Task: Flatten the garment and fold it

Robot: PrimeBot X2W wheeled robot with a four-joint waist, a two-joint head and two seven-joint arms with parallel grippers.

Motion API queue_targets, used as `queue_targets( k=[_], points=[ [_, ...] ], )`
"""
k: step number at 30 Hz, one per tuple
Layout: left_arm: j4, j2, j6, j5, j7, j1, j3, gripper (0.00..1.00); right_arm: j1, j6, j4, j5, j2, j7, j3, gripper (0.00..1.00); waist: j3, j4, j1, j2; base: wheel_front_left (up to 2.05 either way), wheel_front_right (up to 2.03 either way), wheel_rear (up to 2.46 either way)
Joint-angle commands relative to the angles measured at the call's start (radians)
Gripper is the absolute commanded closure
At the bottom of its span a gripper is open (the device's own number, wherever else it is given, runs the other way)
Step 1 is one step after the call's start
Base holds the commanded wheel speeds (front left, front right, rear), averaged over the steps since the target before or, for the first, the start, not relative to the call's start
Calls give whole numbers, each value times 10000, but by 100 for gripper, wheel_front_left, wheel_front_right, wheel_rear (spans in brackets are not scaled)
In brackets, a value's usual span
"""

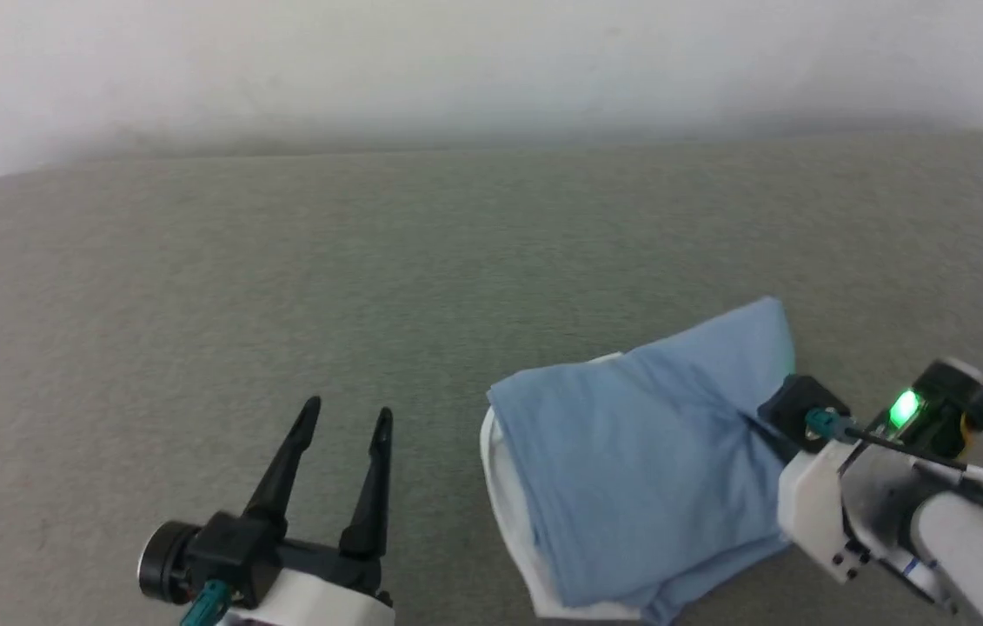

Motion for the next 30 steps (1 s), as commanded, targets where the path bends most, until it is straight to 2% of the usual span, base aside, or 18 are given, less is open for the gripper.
queue_targets(
  k=[1,6,14,20,30],
  points=[
    [-96,-15,-12,66,-47,-304,-55,0,-524,-25,-78,-20,-338,62,335,100,540,-1402,-1,0,0,0,0],
    [-311,-11,-69,272,-47,-688,-117,0,-1817,-25,160,189,-1413,19,1275,100,1094,-2260,-1,0,0,0,0],
    [-788,228,-141,272,-47,-1349,-30,0,-2849,-25,1488,436,-2771,-895,1316,100,2387,-2770,-1,0,0,0,0],
    [-1077,455,-160,310,-47,-1767,-140,0,-3245,-25,2920,415,-3003,-1864,286,100,3191,-2668,-1,0,0,0,0],
    [-1079,642,-170,238,-47,-2313,-305,0,-3643,-25,5476,-707,-2938,-3125,-1522,100,4010,-2217,-1,0,0,0,0]
  ],
)
